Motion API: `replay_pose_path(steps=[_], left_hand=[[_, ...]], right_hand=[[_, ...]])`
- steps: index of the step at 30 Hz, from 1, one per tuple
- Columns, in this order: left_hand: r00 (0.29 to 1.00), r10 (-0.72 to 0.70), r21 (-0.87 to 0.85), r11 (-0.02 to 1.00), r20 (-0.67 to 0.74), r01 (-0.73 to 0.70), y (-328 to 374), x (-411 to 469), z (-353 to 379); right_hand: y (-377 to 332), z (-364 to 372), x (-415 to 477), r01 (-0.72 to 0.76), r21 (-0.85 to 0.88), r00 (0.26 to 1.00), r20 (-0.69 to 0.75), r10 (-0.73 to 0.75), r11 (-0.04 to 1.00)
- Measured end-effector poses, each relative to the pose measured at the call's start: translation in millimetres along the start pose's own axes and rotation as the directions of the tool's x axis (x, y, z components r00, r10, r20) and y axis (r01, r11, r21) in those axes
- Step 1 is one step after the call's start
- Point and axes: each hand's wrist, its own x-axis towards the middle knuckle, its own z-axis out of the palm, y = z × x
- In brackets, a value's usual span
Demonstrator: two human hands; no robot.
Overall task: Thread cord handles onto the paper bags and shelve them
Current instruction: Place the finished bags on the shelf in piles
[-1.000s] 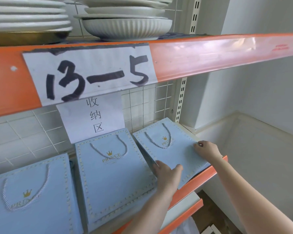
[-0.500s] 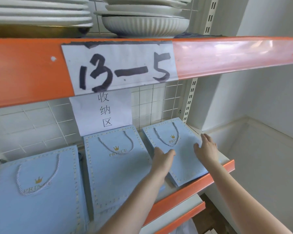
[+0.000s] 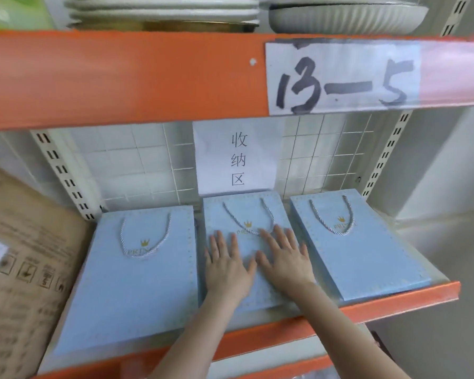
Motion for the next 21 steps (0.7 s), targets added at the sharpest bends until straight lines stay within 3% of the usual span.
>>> replay_pose_path(steps=[5,9,11,15,18,21], left_hand=[[0.997,-0.003,-0.005,1.0,0.079,0.004,-0.1,-3.2,-6.6],[0.987,0.02,-0.007,1.0,0.157,-0.019,-4.3,-7.6,-16.4],[0.976,0.071,0.029,0.996,0.206,-0.079,-11.3,-9.9,-27.2],[0.904,0.24,0.04,0.962,0.353,-0.271,-27.4,-22.9,-37.3],[0.896,0.305,0.034,0.942,0.323,-0.333,-39.0,-32.0,-26.7],[0.916,0.334,0.025,0.937,0.221,-0.348,-43.8,-36.4,-16.1]], right_hand=[[-1.5,-6.3,0.1,-0.018,0.03,1.0,0.023,0.017,0.999],[-1.6,-21.0,-1.6,-0.057,0.152,0.998,-0.025,0.061,0.987],[-0.1,-30.6,0.7,-0.084,0.219,0.992,-0.069,0.101,0.972],[0.2,-43.3,14.6,-0.088,0.197,0.989,-0.102,0.109,0.977],[-6.0,-50.0,35.0,-0.041,0.155,0.995,-0.082,0.054,0.987],[-17.1,-38.7,47.6,0.001,0.06,0.999,0.041,-0.003,0.998]])
